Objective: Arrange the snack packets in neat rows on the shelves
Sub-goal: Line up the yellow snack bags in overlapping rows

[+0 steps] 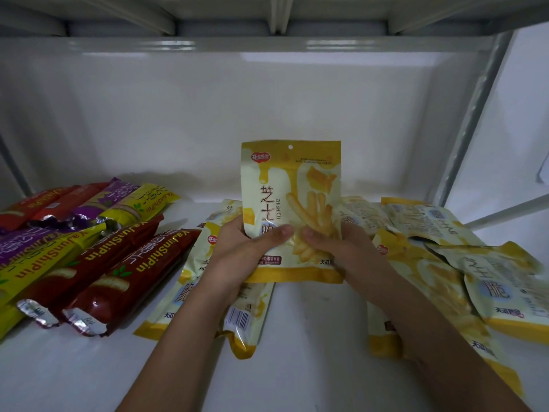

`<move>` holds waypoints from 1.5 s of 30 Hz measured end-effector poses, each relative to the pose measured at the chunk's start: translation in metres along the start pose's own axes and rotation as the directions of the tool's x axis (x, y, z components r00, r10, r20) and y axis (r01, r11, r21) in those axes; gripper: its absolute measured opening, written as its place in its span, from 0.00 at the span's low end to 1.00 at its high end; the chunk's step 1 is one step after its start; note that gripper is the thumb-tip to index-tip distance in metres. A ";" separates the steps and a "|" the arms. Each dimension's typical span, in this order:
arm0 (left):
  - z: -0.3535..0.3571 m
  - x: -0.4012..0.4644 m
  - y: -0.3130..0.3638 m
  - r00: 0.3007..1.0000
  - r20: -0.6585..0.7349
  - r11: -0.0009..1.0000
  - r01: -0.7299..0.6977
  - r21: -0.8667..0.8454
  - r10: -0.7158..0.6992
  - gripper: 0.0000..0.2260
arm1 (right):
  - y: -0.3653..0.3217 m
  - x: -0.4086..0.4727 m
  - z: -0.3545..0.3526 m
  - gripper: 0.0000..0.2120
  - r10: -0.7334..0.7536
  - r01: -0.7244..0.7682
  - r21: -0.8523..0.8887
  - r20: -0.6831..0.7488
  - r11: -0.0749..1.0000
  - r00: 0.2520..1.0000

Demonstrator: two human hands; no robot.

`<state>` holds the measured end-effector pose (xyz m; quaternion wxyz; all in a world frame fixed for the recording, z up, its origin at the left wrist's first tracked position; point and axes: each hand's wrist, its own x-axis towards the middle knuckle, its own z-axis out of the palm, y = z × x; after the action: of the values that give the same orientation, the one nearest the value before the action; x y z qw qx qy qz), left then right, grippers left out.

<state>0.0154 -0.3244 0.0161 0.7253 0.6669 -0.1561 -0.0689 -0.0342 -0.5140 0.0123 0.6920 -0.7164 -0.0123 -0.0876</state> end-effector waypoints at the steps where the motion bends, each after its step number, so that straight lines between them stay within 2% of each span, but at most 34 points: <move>1: 0.000 0.000 0.000 1.000 -0.008 1.000 -0.005 0.006 0.005 0.13 | 0.000 0.000 0.000 0.22 0.007 -0.007 -0.028 -0.002 1.000 1.000; 6: 0.000 0.002 0.000 0.999 0.037 0.999 0.035 -0.012 -0.035 0.19 | 0.001 0.002 -0.003 0.14 -0.017 0.008 -0.086 -0.108 0.996 0.994; 10: 0.000 0.002 -0.002 0.996 0.052 0.997 0.068 0.020 -0.069 0.12 | 0.002 0.000 0.000 0.07 -0.036 0.022 -0.104 -0.138 0.994 0.990; 15: -0.003 0.003 -0.001 0.997 0.043 0.998 0.056 0.024 -0.057 0.08 | 0.000 0.001 0.002 0.13 -0.029 0.016 -0.096 -0.129 0.995 0.991; 18: -0.003 0.005 -0.003 0.997 0.056 0.998 0.056 0.017 -0.057 0.09 | 0.000 0.001 -0.002 0.07 -0.051 0.034 -0.155 -0.108 0.987 0.993; 24: -0.003 0.003 -0.004 0.994 0.104 0.999 0.032 0.005 -0.032 0.17 | -0.003 -0.001 -0.002 0.19 -0.063 0.061 -0.019 -0.135 0.998 0.989; 29: -0.004 0.004 -0.006 0.999 0.032 0.998 -0.027 0.064 0.025 0.12 | -0.002 0.000 -0.002 0.22 -0.043 0.040 -0.026 -0.087 0.999 0.995; 32: -0.002 0.004 -0.006 0.999 0.029 0.996 -0.041 0.084 0.039 0.09 | -0.001 0.000 -0.002 0.19 -0.047 0.043 -0.069 -0.047 0.997 0.998; 35: 0.000 0.004 -0.006 0.998 0.037 0.994 -0.046 0.095 0.043 0.10 | 0.001 0.000 -0.003 0.14 -0.053 0.046 -0.097 -0.075 0.994 0.996; 40: -0.002 0.003 -0.004 0.997 0.065 0.999 0.044 -0.009 -0.043 0.13 | 0.002 0.001 -0.003 0.07 -0.080 0.073 -0.095 -0.082 0.993 0.993; 45: -0.003 0.004 -0.006 0.998 0.042 0.999 0.050 -0.014 -0.049 0.09 | 0.003 0.003 -0.003 0.06 -0.062 0.060 -0.028 -0.079 0.998 0.995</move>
<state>0.0211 -0.3232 0.0105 0.7250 0.6634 -0.1543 -0.1020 -0.0308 -0.5178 0.0099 0.6797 -0.7205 -0.0055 -0.1374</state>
